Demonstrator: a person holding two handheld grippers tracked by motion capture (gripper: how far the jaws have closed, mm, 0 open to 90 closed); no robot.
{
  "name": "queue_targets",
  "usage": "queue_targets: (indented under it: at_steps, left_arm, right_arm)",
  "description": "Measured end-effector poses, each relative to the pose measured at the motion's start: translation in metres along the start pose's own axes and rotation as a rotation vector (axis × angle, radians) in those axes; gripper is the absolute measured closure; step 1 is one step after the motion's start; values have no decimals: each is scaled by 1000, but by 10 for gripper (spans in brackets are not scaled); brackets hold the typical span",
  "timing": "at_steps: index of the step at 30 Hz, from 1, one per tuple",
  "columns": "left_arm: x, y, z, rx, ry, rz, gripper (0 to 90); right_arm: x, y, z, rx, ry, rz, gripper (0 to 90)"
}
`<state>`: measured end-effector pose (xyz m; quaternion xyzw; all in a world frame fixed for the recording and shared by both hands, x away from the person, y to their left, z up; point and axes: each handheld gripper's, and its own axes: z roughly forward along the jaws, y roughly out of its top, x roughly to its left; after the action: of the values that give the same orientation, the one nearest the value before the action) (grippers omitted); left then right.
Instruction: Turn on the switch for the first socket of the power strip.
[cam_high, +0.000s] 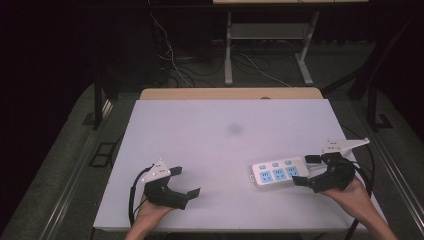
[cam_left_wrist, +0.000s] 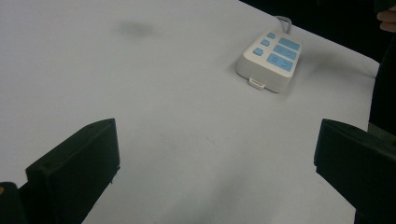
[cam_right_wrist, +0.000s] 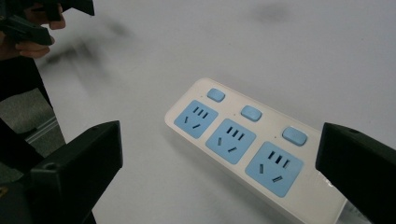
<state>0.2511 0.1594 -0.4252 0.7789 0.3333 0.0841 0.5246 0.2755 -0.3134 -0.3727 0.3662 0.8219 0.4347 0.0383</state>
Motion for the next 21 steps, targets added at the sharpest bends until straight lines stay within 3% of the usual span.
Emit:
queue_targets:
  at_steps: [13, 21]
  left_arm:
    - [0, 0, 0, 1, 1, 1, 0]
    - [1, 0, -1, -4, 3, -4, 0]
  right_arm:
    - [-10, 18, 5, 61, 6, -27, 2]
    - [-20, 29, 9, 95, 7, -19, 2]
